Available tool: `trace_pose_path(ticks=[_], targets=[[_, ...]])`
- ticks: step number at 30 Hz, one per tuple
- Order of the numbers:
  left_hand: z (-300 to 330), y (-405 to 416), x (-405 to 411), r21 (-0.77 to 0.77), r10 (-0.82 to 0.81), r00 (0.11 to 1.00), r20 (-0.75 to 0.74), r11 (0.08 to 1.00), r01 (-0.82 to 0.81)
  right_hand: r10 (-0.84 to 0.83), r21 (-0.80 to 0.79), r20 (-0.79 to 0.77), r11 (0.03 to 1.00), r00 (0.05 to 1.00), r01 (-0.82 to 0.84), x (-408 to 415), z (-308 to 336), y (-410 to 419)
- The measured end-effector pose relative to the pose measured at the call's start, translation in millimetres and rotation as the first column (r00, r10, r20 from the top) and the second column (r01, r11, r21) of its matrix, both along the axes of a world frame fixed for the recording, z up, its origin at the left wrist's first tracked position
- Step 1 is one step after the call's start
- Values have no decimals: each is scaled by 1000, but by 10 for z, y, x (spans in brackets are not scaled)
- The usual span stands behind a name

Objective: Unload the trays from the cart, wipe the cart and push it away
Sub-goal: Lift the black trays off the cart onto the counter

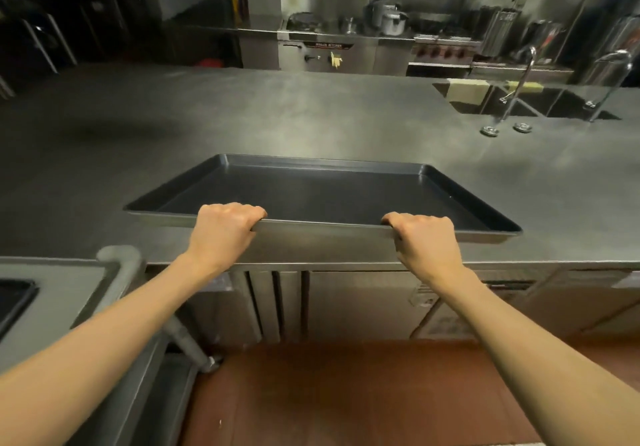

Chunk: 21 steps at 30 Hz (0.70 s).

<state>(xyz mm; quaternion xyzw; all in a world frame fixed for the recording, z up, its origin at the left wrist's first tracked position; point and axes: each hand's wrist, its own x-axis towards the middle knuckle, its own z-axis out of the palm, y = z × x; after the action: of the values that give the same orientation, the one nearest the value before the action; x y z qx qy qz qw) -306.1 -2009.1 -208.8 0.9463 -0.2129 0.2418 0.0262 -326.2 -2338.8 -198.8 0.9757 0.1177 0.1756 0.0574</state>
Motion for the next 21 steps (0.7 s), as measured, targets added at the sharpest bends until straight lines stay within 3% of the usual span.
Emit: trace_pose_path(ticks=[6,21], targets=[[-367,-77,585,20,127,983,-132,992,-125,64,-32,-101,997,993,-68,866,-332,-38],[-977,-288,2030,101,141,932,-333,988,-114,34,-2,-321,999,946,-37,2288,-1054,-207]])
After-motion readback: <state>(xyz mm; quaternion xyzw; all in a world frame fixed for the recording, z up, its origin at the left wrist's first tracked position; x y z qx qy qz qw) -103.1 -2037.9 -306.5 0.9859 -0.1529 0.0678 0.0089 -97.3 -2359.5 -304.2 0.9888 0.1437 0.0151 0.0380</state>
